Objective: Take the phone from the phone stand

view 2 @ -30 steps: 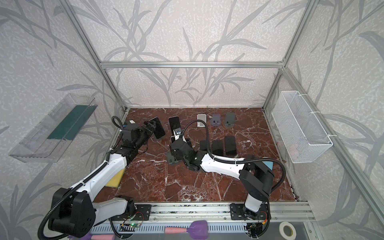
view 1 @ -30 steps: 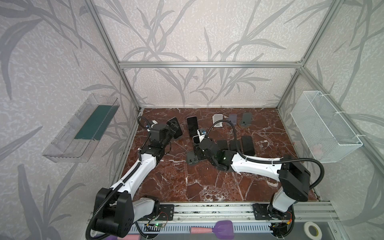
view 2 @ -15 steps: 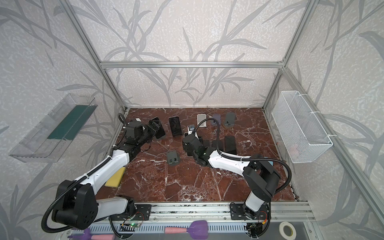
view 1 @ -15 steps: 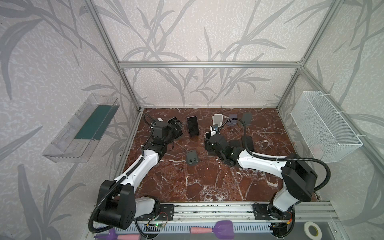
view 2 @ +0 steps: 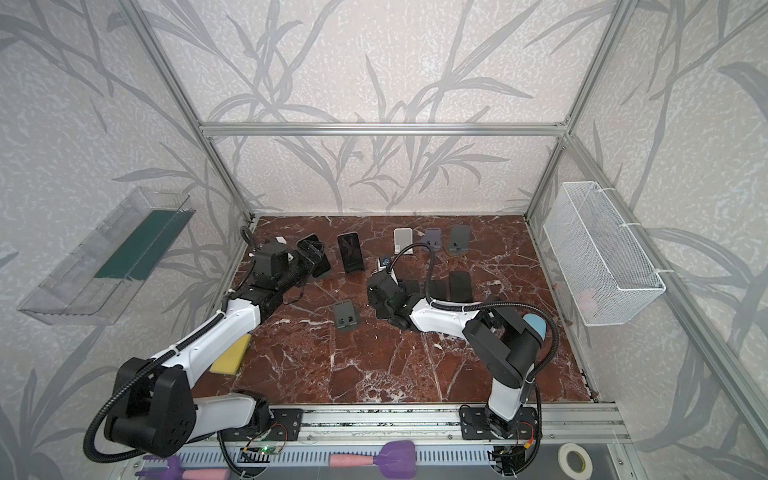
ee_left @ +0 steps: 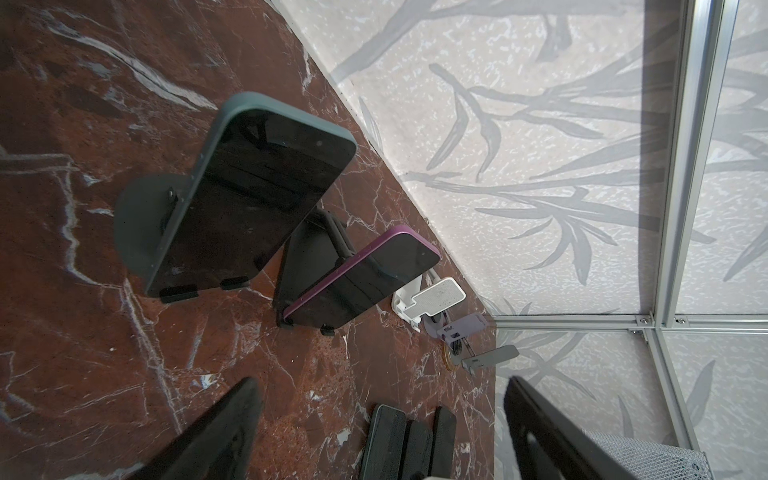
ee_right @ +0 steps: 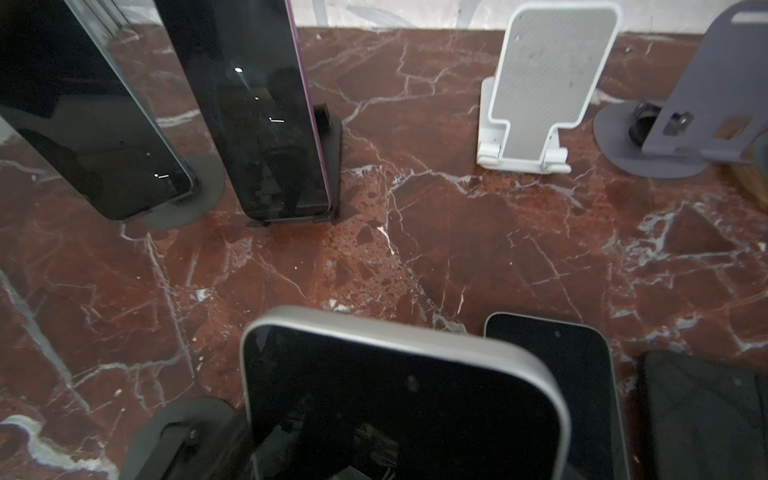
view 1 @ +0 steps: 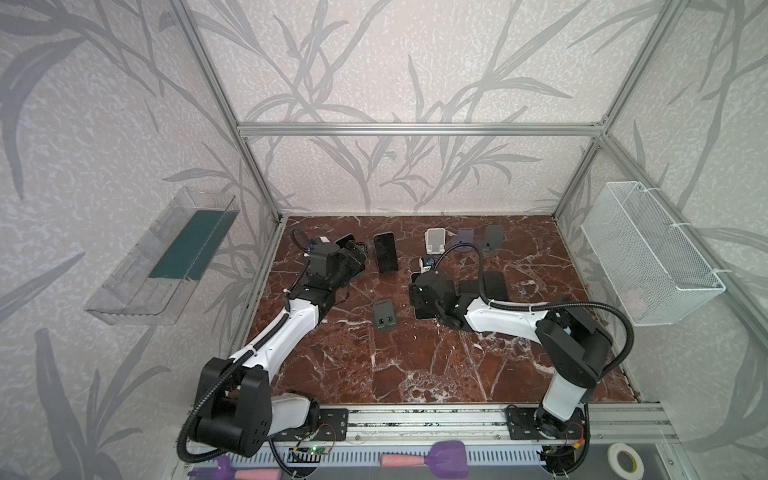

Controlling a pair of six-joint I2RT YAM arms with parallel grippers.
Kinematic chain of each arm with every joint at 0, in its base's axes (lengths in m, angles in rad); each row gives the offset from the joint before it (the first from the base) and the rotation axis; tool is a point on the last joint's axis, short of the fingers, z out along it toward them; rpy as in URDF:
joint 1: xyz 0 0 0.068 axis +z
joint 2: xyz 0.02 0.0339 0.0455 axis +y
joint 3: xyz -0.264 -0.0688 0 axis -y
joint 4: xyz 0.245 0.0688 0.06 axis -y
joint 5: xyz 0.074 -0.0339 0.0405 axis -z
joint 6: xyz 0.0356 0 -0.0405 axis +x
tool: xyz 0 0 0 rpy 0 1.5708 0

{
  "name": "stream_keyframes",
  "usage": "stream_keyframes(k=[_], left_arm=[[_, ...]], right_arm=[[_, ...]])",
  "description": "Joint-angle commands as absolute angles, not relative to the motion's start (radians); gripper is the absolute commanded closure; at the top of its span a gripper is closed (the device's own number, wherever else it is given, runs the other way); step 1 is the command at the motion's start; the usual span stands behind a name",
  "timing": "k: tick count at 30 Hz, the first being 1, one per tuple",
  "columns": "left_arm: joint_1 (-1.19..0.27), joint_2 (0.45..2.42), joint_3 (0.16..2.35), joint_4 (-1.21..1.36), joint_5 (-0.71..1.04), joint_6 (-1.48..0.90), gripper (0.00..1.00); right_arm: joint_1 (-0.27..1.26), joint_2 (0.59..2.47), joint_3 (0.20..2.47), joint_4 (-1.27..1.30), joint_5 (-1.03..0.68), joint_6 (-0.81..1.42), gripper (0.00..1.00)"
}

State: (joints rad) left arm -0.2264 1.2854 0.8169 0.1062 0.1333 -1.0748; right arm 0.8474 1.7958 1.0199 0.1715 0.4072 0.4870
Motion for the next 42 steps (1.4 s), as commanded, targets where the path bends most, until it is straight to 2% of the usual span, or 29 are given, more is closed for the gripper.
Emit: stream_keyframes(k=[1, 17, 42], left_arm=[[-0.23, 1.288, 0.853, 0.118, 0.146, -1.072, 0.08], [-0.23, 1.29, 0.854, 0.12, 0.148, -1.073, 0.08], [-0.23, 1.293, 0.853, 0.117, 0.144, -1.071, 0.09]], right_arm=[[0.835, 1.82, 1.071, 0.199, 0.396, 0.513, 0.32], [0.819, 1.935, 1.121, 0.176, 0.349, 0.53, 0.32], [0.816, 2.005, 1.135, 0.153, 0.337, 0.541, 0.27]])
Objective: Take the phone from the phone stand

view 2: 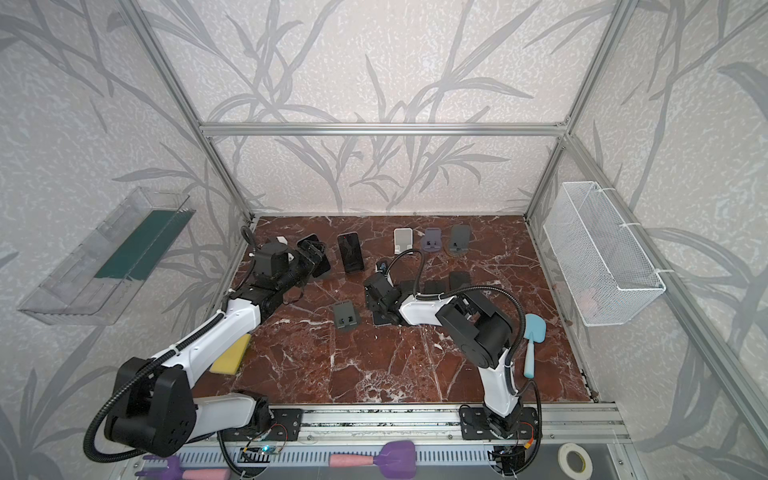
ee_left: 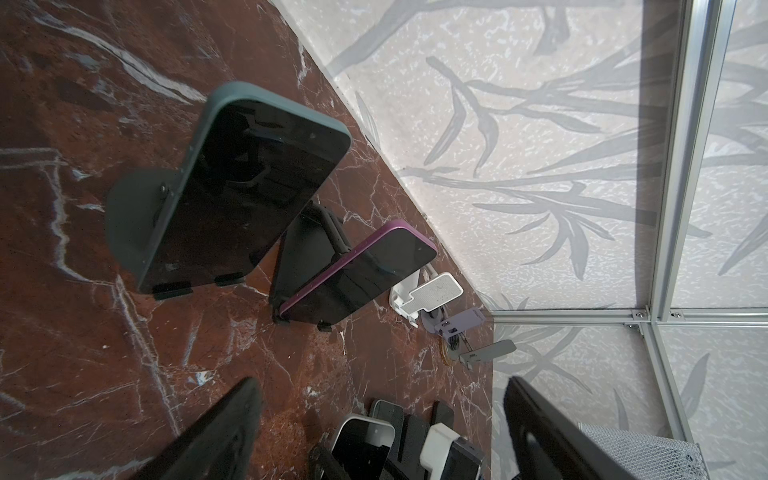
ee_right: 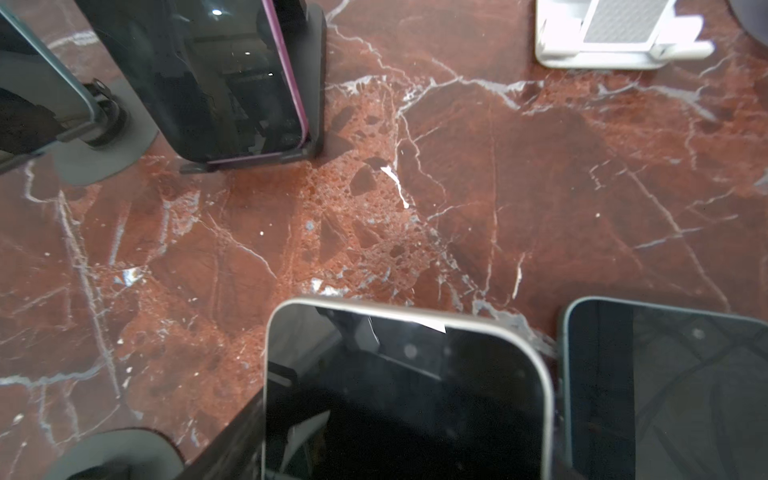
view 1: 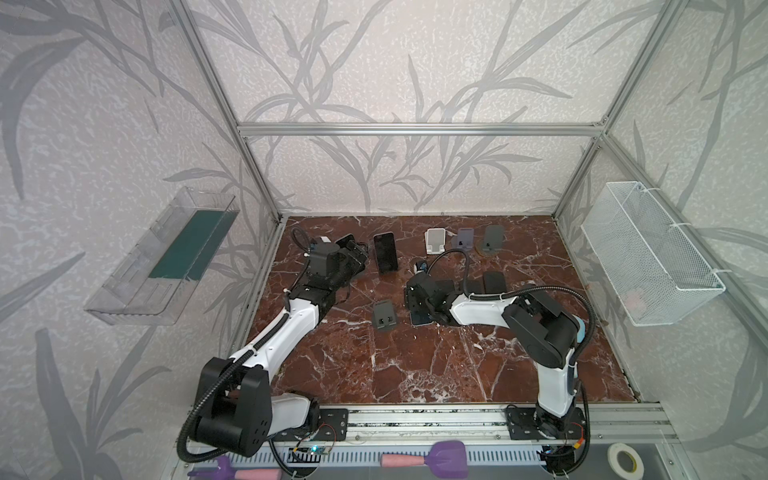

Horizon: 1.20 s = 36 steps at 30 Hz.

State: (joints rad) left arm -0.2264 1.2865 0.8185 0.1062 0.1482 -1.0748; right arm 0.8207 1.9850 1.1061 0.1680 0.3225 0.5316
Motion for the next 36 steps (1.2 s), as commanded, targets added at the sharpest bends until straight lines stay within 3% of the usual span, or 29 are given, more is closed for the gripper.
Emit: stream_keyframes(k=[1, 36], left_arm=[[-0.23, 1.293, 0.854, 0.117, 0.146, -1.072, 0.09], [-0.23, 1.272, 0.845, 0.119, 0.129, -1.072, 0.1]], right_arm=[[0.816, 2.008, 1.134, 0.152, 0.34, 0.543, 0.27], [0.816, 2.004, 1.169, 0.059, 0.384, 0.607, 0.24]])
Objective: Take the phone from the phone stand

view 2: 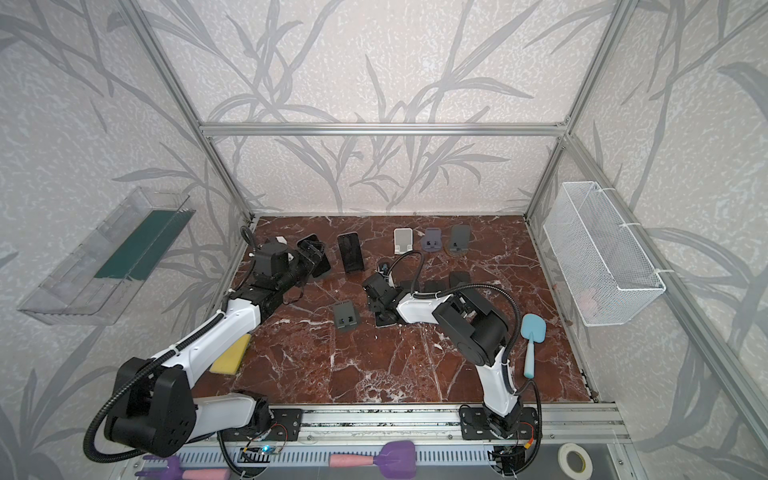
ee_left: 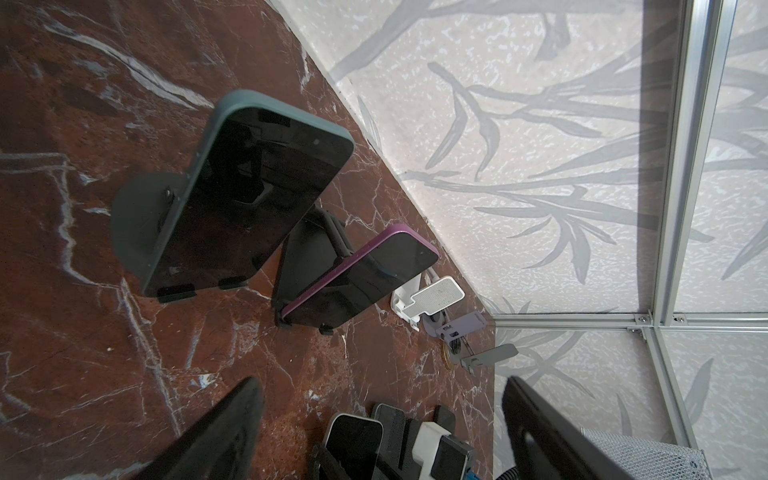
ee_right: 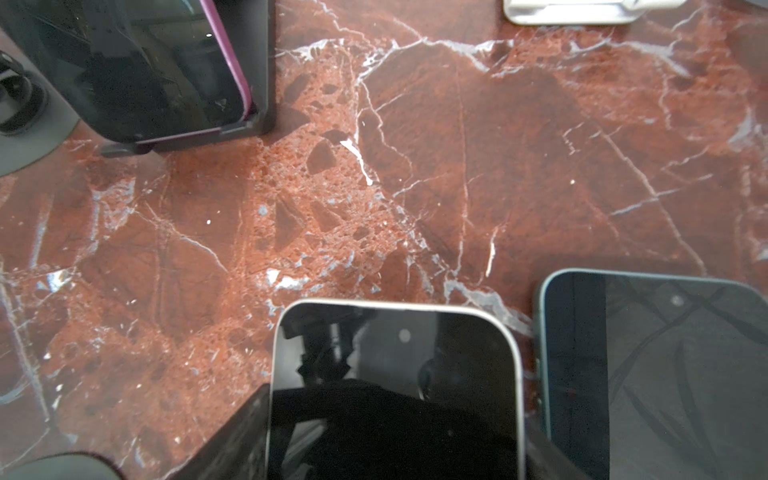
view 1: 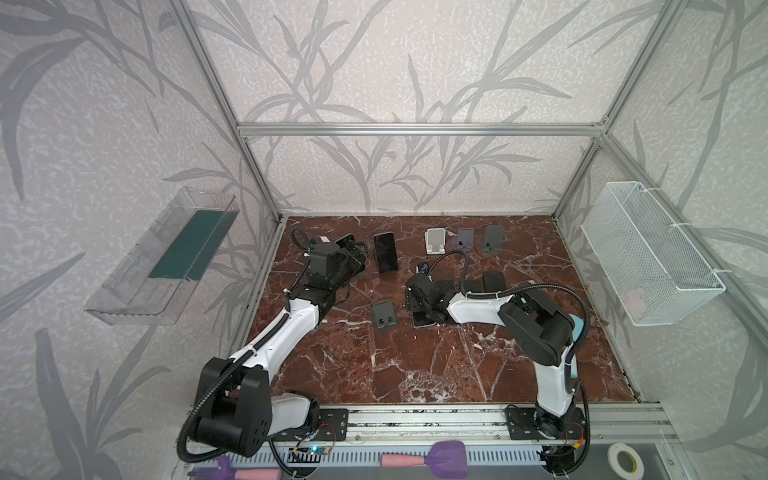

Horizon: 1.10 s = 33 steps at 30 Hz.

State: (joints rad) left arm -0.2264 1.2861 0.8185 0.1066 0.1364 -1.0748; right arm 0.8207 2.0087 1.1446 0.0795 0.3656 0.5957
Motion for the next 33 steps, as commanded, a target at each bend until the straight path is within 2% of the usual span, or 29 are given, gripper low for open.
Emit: stream_keyframes(k=[1, 25, 33], left_arm=[[-0.23, 1.272, 0.846, 0.119, 0.131, -1.072, 0.1], [-0.229, 1.27, 0.842, 0.118, 0.122, -1.069, 0.09], [-0.229, 1.27, 0.844, 0.121, 0.126, -1.069, 0.09]], right_arm=[[0.817, 2.003, 1.169, 0.06, 0.383, 0.608, 0.24], [0.818, 1.983, 1.169, 0.046, 0.379, 0.618, 0.21], [0.822, 1.917, 1.172, 0.05, 0.387, 0.58, 0.2]])
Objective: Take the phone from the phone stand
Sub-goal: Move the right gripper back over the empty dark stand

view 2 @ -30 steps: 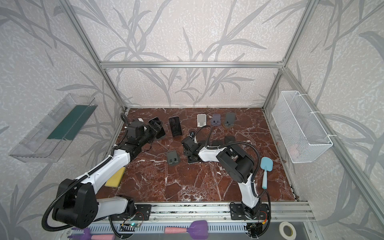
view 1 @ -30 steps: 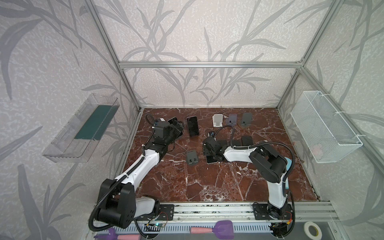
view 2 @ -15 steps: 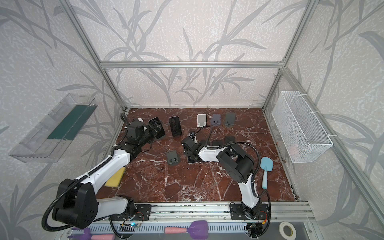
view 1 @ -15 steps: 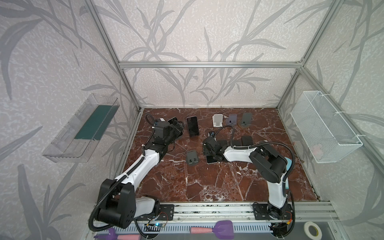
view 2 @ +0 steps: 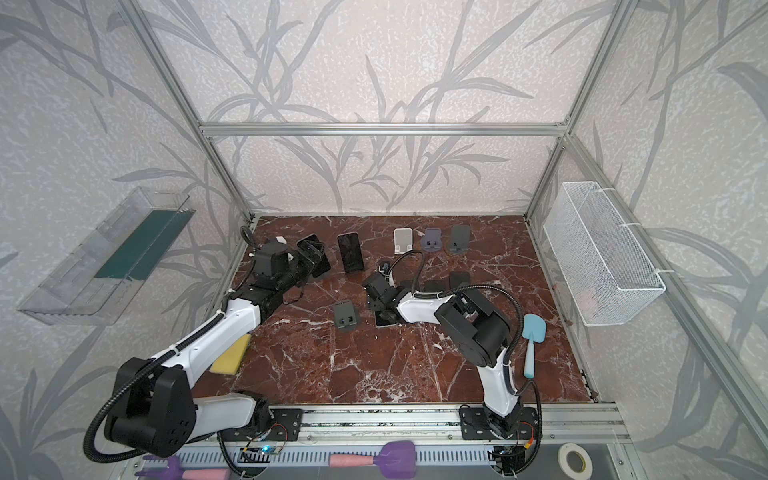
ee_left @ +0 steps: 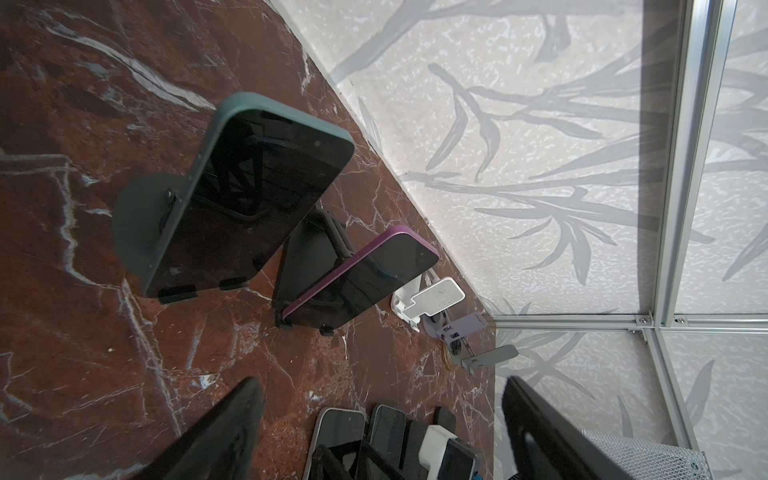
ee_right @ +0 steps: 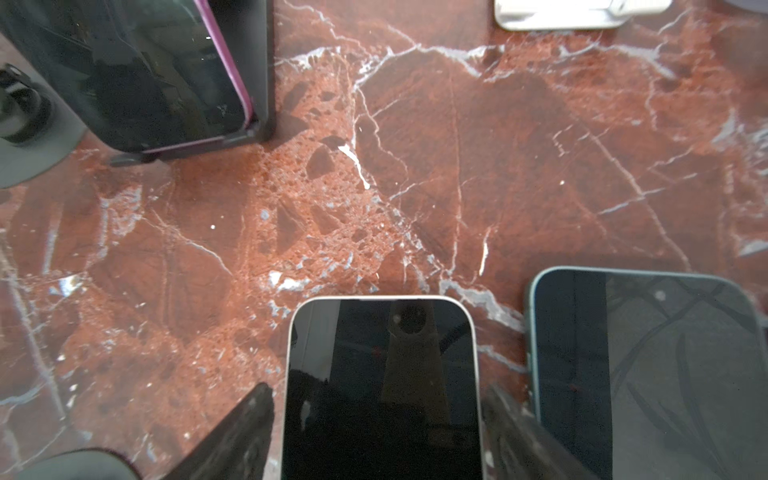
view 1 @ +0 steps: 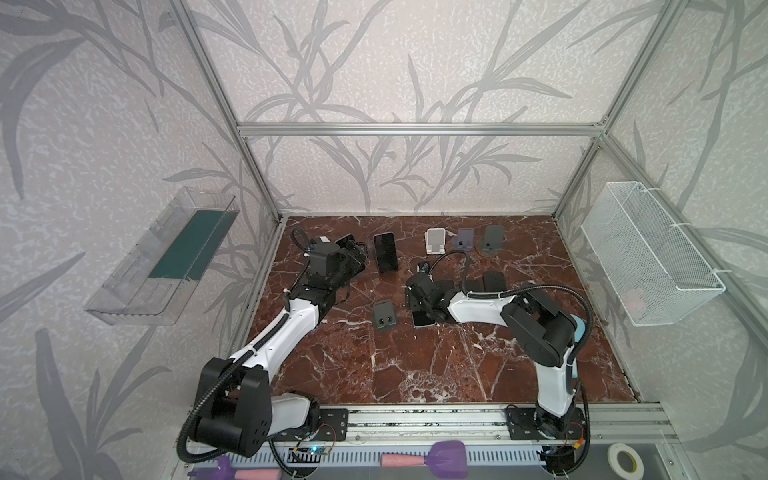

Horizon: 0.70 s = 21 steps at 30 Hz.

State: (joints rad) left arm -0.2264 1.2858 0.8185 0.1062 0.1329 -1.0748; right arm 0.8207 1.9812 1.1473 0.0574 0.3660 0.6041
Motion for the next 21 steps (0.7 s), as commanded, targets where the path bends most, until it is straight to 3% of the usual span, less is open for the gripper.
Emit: stream_keyframes(k=[1, 7, 12, 21], left_arm=[[-0.229, 1.27, 0.845, 0.12, 0.128, -1.069, 0.1], [-0.229, 1.246, 0.838, 0.116, 0.105, -1.067, 0.1], [-0.229, 1.239, 0.835, 0.117, 0.096, -1.065, 0.09], [-0.229, 1.232, 0.834, 0.116, 0.091, -1.065, 0.09]], right_arm=[[0.825, 1.908, 1.175, 0.048, 0.387, 0.565, 0.19], [0.868, 1.817, 1.193, 0.015, 0.402, 0.509, 0.12], [0.99, 1.804, 1.243, -0.023, 0.462, 0.488, 0.01], [1.1, 1.95, 1.393, -0.082, 0.455, 0.543, 0.01]])
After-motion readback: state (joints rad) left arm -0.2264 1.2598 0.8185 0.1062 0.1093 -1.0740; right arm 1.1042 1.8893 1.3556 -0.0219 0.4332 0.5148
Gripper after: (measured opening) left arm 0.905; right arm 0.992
